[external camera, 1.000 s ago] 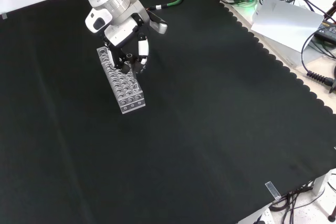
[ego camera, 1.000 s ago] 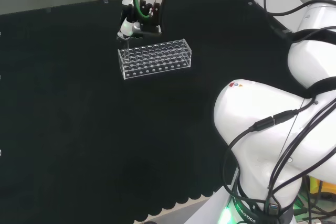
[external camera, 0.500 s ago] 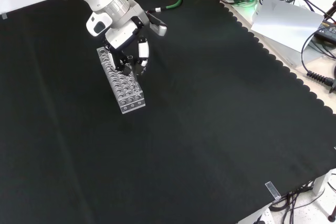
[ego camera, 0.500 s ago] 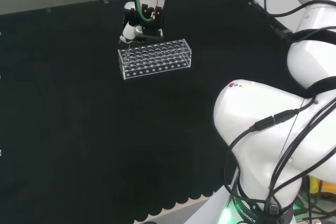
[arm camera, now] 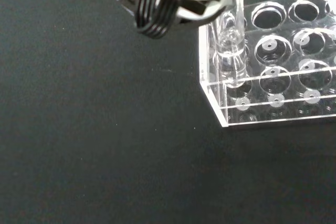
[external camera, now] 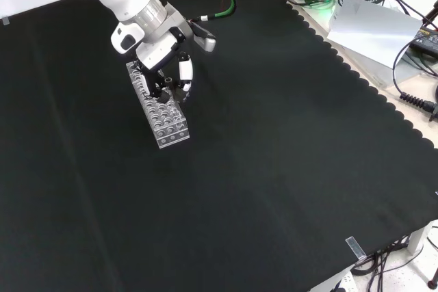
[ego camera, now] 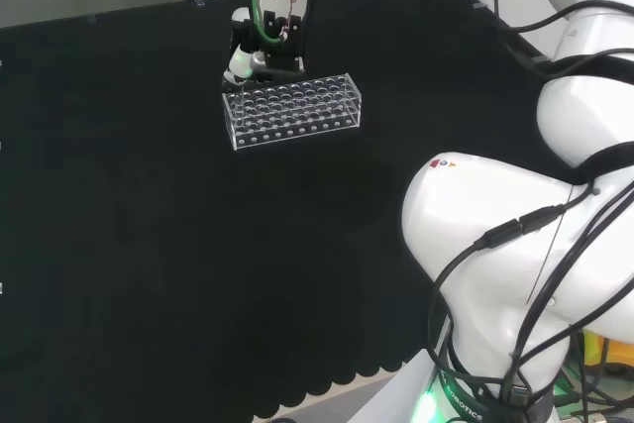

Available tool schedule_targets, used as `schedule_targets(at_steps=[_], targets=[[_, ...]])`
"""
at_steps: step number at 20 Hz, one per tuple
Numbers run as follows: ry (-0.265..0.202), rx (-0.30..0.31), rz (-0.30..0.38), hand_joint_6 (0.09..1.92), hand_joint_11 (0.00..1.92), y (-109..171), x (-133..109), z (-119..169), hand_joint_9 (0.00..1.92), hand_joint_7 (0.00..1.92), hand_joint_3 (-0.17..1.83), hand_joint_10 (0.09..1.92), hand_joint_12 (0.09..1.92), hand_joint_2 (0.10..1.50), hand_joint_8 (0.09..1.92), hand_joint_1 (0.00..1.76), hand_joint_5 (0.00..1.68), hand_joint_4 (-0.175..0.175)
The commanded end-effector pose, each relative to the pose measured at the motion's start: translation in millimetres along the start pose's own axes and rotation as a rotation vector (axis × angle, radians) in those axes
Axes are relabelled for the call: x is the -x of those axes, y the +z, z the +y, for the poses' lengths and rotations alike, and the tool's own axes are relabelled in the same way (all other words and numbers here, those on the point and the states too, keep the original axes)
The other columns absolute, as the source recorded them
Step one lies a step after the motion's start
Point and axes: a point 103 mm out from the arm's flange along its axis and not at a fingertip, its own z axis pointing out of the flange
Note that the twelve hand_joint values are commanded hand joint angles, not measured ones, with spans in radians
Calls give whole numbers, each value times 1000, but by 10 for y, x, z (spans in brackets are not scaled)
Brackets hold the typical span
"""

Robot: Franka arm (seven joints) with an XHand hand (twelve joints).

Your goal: Put the test tube back in the rack.

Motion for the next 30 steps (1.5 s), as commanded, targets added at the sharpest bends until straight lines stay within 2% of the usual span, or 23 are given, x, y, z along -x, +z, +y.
schedule_targets(at_steps=[1, 19, 22, 24, 25, 27, 30], targets=[[2, -15, -12, 683, 1250, 60, 20, 102, 1559, 1650, 610, 557, 861, 697, 575, 1213, 1249, -175], [-7, -70, -19, 682, 1247, 300, 65, 172, 1560, 1651, 610, 556, 862, 696, 573, 1213, 1250, -175], [-15, -90, 22, 682, 1247, 274, 70, 181, 1558, 1650, 610, 555, 864, 696, 573, 1212, 1249, -175], [-44, -128, 54, 720, 1138, 253, 71, 179, 1476, 1391, 591, 583, 1000, 712, 679, 1270, 1211, -175], [-57, -145, 64, 799, 1013, 245, 71, 176, 1390, 1313, 487, 623, 1113, 793, 725, 1229, 1146, -156], [-76, -155, 78, 820, 750, 217, 66, 159, 1100, 1031, 590, 741, 1282, 709, 821, 1131, 808, -120], [-83, -144, 94, 731, 558, 162, 54, 110, 773, 687, 725, 871, 1399, 587, 929, 1051, 447, -89]])
